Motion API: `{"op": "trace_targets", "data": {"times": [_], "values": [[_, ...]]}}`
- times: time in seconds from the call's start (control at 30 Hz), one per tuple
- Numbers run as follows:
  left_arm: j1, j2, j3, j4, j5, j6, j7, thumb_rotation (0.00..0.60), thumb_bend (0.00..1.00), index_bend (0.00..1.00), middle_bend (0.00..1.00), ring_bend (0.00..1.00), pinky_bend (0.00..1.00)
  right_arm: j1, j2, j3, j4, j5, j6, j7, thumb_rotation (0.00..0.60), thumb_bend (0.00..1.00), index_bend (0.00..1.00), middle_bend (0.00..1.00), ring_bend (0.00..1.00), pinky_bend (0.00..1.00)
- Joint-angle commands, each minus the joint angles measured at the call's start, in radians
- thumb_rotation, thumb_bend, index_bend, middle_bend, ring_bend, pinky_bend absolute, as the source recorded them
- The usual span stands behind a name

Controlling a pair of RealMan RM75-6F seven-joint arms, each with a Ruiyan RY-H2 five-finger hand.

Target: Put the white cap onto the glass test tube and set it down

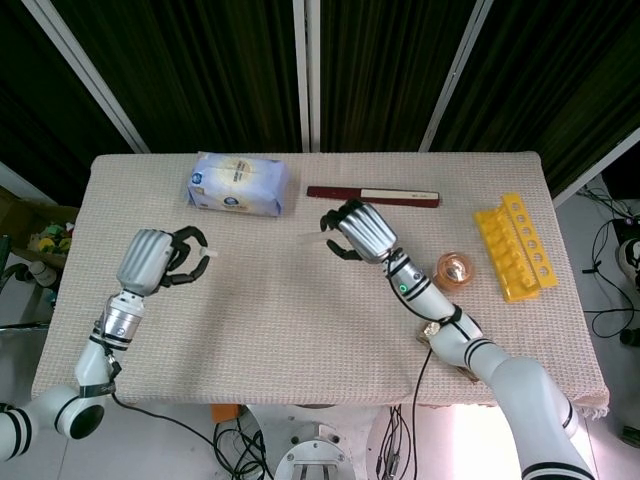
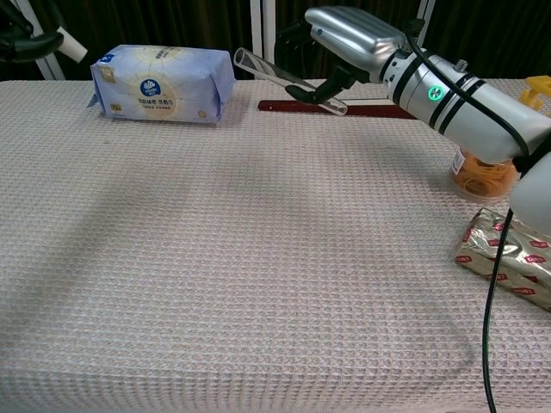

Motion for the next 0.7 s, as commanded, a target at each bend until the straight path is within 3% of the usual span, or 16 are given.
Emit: {"op": "trace_targets", "data": {"times": [0.03, 0.3, 0.7], "values": [[-0.010, -0.008, -0.023, -0.017, 0.017, 0.017, -0.030, 0.479, 0.49, 0.62, 0.94, 0.88, 1.00, -0.017, -0.023, 0.022, -0.030, 0.014, 0.027, 0.057, 0.600, 0.60, 0.81, 0.68, 0.52, 0.45], [-0.044, -0.075, -0.035, -0.003, 0.038, 0.034, 0.033, 0.474, 0.49, 0.62, 0.93, 0.88, 1.00, -0.014, -0.082, 0.072, -0.071, 0.048, 0.039, 0.179, 0.600, 0.62, 0.82, 0.68, 0.53, 0.45], [-0.087, -0.130, -0.047, 0.057, 0.058, 0.038, 0.106, 0.477, 0.49, 0.62, 0.93, 0.88, 1.00, 0.004, -0.109, 0.098, -0.111, 0.072, -0.027, 0.223, 0.600, 0.63, 0.82, 0.68, 0.53, 0.46]]}}
